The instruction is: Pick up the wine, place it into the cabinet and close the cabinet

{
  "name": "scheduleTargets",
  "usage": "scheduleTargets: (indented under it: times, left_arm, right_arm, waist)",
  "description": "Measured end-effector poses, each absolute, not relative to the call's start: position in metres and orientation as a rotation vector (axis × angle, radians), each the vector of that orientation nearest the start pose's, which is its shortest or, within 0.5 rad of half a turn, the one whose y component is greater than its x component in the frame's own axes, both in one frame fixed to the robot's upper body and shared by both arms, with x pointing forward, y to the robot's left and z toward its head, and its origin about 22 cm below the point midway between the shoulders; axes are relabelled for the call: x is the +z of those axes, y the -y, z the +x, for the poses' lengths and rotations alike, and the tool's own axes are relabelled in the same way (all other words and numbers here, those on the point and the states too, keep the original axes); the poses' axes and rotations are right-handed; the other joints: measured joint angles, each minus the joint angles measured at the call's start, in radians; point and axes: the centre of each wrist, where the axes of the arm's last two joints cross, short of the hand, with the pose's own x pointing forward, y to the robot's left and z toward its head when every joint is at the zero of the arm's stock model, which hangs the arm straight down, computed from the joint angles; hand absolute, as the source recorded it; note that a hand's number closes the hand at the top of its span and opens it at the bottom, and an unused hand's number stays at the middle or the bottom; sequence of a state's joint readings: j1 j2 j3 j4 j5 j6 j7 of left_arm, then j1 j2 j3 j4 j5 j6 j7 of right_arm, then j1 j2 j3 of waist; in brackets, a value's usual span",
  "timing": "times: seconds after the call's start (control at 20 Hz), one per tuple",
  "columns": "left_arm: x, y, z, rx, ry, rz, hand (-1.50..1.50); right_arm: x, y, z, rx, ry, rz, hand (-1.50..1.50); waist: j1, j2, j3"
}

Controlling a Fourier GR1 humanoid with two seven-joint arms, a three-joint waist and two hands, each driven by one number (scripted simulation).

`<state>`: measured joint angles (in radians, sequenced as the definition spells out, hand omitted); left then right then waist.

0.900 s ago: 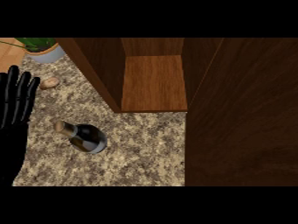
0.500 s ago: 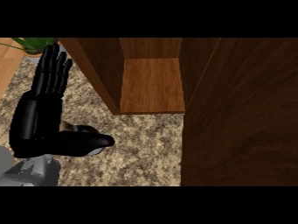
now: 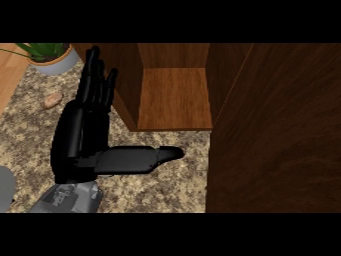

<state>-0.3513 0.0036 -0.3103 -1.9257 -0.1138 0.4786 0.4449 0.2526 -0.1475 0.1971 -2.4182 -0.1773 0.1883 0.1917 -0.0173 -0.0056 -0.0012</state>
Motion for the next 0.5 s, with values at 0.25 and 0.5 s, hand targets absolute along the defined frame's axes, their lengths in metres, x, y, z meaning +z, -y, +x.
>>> scheduleTargets:
  times: [0.25, 0.5]
  left_arm:
    - [0.184, -0.095, 0.240, 0.083, 1.799, -0.081, -1.50]
    - [0.198, -0.071, 0.232, 0.078, 1.804, -0.085, -1.50]
  right_arm:
    - [0.149, 0.221, 0.131, 0.321, 1.913, 0.324, -1.50]
    - [0.152, 0.217, 0.129, 0.321, 1.894, 0.332, -1.50]
  waist:
    - [0.004, 0.001, 0.001]
    - [0.004, 0.000, 0.002]
